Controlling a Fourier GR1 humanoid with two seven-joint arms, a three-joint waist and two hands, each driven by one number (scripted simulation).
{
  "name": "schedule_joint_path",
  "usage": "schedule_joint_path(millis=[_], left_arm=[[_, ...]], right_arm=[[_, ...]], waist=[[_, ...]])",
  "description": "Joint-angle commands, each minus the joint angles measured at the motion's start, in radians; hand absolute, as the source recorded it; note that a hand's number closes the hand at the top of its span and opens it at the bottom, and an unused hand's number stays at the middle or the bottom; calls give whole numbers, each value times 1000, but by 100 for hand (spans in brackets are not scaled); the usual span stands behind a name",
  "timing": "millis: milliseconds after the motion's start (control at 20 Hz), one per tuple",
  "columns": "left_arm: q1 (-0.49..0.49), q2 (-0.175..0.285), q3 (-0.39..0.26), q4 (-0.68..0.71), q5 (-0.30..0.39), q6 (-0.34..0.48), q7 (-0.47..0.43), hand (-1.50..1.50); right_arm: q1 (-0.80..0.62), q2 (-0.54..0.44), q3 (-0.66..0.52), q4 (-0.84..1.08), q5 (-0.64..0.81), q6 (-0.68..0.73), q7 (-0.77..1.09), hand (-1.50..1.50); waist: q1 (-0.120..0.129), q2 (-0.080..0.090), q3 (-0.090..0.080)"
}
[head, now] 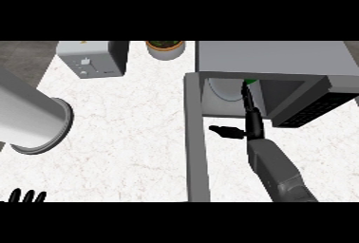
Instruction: Pick up the milk, place it into the microwave and close the microwave
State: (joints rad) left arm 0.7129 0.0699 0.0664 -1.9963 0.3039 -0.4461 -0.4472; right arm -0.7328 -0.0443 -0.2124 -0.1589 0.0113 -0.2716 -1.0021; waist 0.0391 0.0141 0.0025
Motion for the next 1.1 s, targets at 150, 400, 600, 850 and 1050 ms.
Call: schedule_joint_path(millis=[150,400,600,850,1050], left_arm=[[22,-19,-53,0,-80,-16,3,-150],[29,-53,-116,27,-185,0,-20,-150],[-23,-44,-123,9,-138,12,88,-150],[-98,-15,-172,29,-174,-27,112,-150],[-150,-7,-244,61,-272,-27,158,-150]], right_arm=[[90,-3,27,-40,2,190,-32,-150],[236,-58,52,-114,11,235,-83,-150],[363,-48,76,-234,8,223,-87,-150],[479,-130,68,-360,-28,301,-70,150],[557,-169,69,-452,-43,316,-33,150]], waist=[[-27,-13,-2],[-38,-17,-3],[-54,-21,-4],[-64,-22,-4],[-58,-19,-4]])
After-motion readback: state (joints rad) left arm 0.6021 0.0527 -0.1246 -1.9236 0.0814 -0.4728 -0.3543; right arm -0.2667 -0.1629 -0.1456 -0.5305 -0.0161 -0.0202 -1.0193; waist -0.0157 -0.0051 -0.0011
